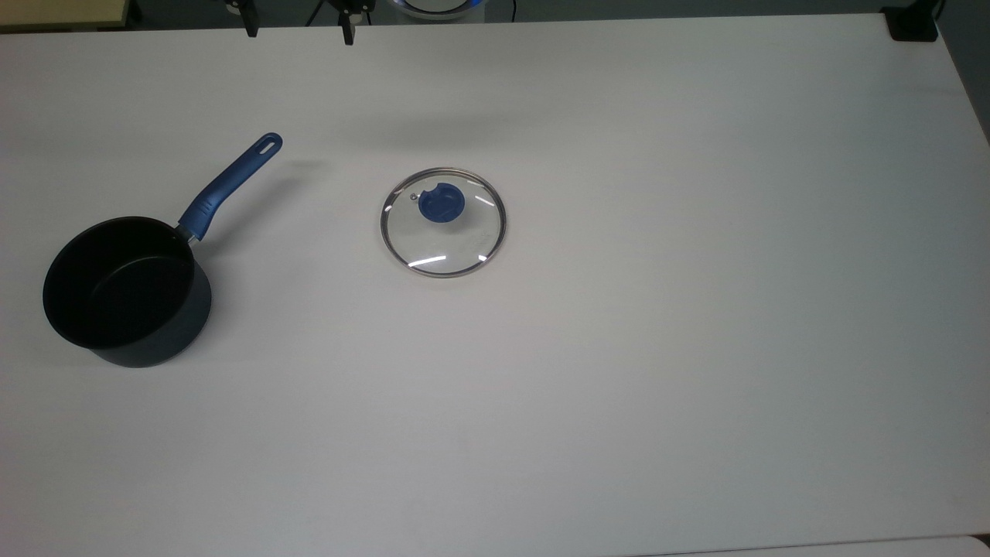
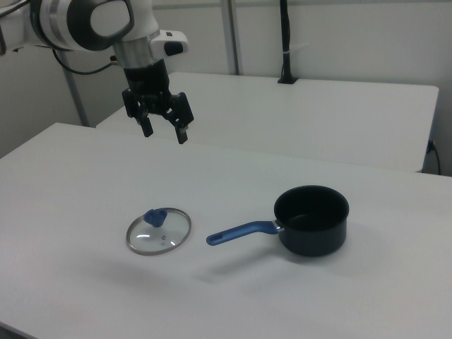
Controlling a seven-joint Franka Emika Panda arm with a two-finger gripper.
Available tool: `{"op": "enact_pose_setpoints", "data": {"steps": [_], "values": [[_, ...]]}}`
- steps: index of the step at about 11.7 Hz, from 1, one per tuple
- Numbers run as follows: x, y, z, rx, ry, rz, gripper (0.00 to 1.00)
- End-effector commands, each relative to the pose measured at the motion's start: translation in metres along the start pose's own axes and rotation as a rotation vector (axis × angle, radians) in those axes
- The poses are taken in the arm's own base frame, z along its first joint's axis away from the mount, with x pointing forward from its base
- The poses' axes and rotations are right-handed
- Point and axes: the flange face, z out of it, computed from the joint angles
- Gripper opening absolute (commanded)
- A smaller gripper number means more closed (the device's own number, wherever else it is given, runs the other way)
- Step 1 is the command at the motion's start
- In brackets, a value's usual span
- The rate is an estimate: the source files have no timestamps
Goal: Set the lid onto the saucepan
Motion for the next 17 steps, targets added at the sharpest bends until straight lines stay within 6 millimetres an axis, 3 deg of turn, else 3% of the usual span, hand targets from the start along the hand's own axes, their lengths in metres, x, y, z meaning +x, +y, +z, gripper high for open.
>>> {"op": "enact_pose_setpoints", "data": {"steps": [1,11,13,14,17], "values": [[-0.002,-0.005,-0.004,0.033,-0.015,-0.024,1.0],[-0.003,-0.008,0.0,0.035,-0.028,-0.046,1.0],[-0.005,-0.012,0.015,0.049,-0.09,-0.225,1.0],[-0.01,-0.019,0.024,0.061,-0.135,-0.289,1.0],[-0.017,-0.073,0.07,0.054,-0.201,-0.378,1.0]]}}
